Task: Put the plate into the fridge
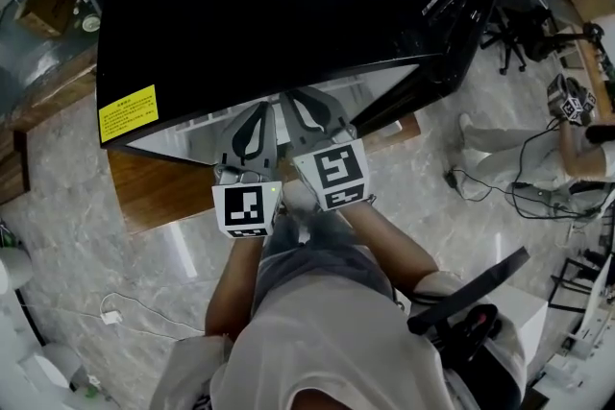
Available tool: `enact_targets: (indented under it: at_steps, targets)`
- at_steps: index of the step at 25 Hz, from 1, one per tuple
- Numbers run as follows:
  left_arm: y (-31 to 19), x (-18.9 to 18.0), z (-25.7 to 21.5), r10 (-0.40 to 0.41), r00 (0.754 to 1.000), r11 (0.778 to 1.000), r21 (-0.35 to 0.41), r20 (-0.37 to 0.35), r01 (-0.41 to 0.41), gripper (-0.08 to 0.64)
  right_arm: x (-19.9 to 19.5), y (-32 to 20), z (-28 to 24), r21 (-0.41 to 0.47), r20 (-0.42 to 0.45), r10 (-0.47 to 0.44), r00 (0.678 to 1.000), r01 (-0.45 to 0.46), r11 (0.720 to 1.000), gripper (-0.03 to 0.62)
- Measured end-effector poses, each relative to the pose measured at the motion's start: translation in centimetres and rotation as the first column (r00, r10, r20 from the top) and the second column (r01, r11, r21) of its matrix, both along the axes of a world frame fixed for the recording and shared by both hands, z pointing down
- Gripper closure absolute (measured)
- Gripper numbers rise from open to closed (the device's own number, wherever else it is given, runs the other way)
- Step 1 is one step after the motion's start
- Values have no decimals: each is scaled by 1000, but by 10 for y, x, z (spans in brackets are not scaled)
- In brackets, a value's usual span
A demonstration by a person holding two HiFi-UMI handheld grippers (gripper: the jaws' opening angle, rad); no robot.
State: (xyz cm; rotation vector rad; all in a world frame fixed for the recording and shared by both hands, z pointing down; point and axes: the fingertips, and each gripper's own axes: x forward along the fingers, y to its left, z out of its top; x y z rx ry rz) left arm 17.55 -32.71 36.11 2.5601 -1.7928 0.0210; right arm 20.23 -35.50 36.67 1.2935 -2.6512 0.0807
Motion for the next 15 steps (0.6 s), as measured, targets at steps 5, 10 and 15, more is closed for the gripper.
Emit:
enact_targets:
  at_steps: [5,10,15]
  targets:
    - [4,1,3,-32,999,999,9,-12,32,540,16,10,0,14,25,39,999,-40,999,558]
    - [19,10,17,-67,997,997,-43,-49,65,540,36,32,4,26,17,63,998,-64,998,558]
    - [23,9,35,-114,991,992,-69,-70,109,540,42,39,17,39,-2,71,997,-71,997,568]
